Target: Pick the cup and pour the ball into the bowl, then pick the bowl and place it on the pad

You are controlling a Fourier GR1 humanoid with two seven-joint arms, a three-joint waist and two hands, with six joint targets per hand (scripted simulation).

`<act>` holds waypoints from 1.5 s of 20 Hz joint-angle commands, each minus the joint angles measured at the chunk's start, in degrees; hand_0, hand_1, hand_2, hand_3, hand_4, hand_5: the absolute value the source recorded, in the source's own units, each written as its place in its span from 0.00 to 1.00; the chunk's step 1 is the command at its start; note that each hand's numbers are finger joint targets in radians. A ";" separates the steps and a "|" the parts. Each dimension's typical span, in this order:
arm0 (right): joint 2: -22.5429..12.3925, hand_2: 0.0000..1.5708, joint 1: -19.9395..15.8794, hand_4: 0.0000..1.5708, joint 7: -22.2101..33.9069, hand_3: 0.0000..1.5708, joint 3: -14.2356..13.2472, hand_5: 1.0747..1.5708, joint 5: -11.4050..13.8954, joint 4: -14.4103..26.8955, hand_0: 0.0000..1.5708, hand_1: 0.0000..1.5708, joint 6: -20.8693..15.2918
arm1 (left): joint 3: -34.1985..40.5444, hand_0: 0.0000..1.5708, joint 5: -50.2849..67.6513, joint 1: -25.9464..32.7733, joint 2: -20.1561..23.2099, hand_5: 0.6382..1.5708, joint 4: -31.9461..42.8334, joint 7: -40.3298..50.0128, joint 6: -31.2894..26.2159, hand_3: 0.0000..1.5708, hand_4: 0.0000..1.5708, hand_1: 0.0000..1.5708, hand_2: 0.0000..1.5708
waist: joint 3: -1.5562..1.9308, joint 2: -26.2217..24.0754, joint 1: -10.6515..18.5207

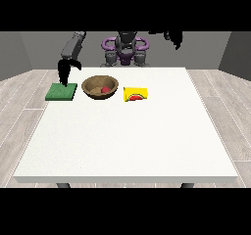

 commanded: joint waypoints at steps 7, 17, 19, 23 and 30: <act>7.61 0.00 -2.55 0.00 -5.71 0.00 1.44 1.00 1.13 -1.02 0.00 0.00 -6.57 | 21.41 0.00 25.64 -4.14 20.08 0.94 6.32 -2.39 -26.07 0.00 0.21 0.00 0.00 | 0.48 5.81 2.44; 8.43 0.00 -7.27 0.00 -11.74 0.00 5.68 1.00 5.42 13.87 0.00 0.00 -4.60 | 27.40 0.00 28.72 0.58 26.07 0.93 9.81 -4.23 -28.23 0.00 0.17 0.00 0.00 | 0.55 4.95 -3.22; 7.94 0.00 -9.24 0.00 -13.26 0.00 4.41 1.00 5.26 17.85 0.00 0.00 -5.68 | 27.45 0.00 31.33 0.76 27.85 0.93 9.22 -1.59 -31.38 0.00 0.16 0.00 0.00 | 0.57 5.61 -1.67; 9.34 0.00 -11.66 0.00 -15.09 0.00 5.01 1.00 6.07 21.56 0.00 0.00 -7.46 | 27.28 0.00 31.85 2.32 28.16 0.91 7.22 0.42 -30.27 0.00 0.14 0.00 0.00 | 0.58 3.33 -0.93; 9.89 1.00 -11.95 0.50 -10.32 0.96 3.02 0.71 5.52 25.36 1.00 1.00 -14.71 | 30.20 0.00 34.89 -0.88 32.16 0.94 8.80 0.55 -32.11 0.00 0.16 0.00 0.00 | 0.58 7.26 0.62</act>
